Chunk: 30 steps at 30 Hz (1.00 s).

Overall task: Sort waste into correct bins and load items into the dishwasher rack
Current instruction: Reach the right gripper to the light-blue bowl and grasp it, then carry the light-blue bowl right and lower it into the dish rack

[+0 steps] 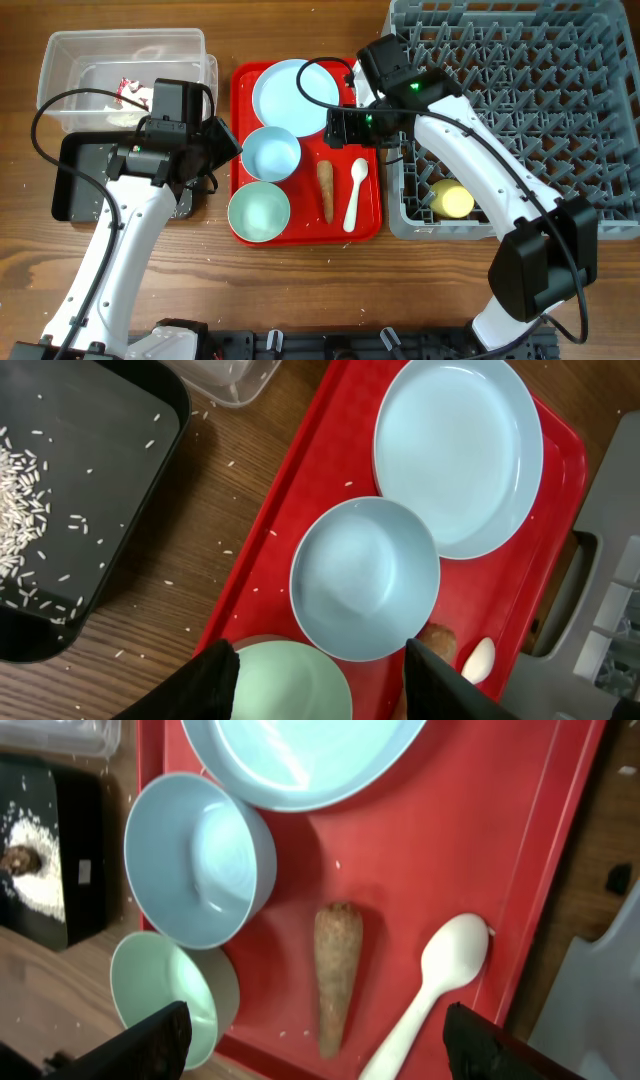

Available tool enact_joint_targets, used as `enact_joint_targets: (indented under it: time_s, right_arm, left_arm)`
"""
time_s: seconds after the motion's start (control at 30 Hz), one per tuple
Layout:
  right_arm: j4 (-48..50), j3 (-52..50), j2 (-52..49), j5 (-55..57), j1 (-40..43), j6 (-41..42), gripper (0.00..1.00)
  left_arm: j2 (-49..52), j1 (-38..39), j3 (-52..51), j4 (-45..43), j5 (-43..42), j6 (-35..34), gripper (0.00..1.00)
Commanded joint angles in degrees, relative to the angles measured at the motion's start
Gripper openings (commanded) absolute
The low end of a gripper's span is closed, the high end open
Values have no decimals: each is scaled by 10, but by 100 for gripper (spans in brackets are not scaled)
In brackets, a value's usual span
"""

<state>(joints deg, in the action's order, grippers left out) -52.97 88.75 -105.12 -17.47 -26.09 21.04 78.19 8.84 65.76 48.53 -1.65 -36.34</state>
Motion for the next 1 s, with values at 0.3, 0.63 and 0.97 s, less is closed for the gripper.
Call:
enact_joint_targets:
  time_s: [0.3,0.63,0.97]
  right_arm:
    - [99,1,-6,29,4,45,82]
    - [83,38,23,-21,96,30,82]
    - [97,35,-67,-19,-41,63,75]
  left_arm:
    - [48,94,10,-71,-9,1,54]
    - [139,143,10,-141,-4,61,54]
    - [30,-36,38,-24,-2,61,58]
